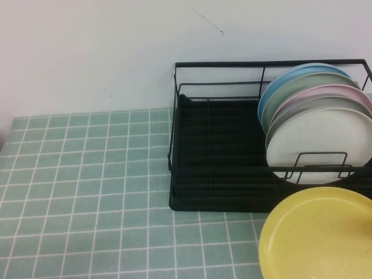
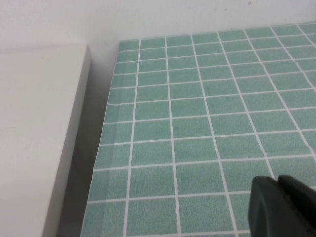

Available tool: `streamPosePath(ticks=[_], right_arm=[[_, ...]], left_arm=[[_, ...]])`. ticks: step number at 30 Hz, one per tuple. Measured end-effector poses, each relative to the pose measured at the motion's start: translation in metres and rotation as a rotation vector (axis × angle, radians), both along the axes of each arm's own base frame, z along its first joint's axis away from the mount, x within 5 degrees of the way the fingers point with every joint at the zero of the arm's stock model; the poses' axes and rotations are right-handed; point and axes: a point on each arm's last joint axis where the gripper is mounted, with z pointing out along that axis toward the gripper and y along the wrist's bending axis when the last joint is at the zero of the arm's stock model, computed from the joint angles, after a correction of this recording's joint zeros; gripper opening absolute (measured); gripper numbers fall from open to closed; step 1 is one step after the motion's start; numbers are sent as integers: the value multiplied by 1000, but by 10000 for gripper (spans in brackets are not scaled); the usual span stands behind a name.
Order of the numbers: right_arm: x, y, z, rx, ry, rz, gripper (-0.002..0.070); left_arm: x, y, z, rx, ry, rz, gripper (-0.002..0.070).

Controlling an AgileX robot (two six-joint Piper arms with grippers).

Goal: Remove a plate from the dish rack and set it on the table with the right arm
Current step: Place the plate from the table

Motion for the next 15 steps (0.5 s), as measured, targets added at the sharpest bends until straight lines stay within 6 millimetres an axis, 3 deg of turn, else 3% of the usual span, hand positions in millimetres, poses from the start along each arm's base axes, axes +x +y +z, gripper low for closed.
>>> streamPosePath(ticks=[7, 15], right_arm=[[29, 1, -30, 35, 77, -35, 67], [45, -1, -56, 19, 135, -36, 67]], left_arm=[[0, 0, 0, 0, 0, 0, -3], [0, 0, 0, 0, 0, 0, -3]])
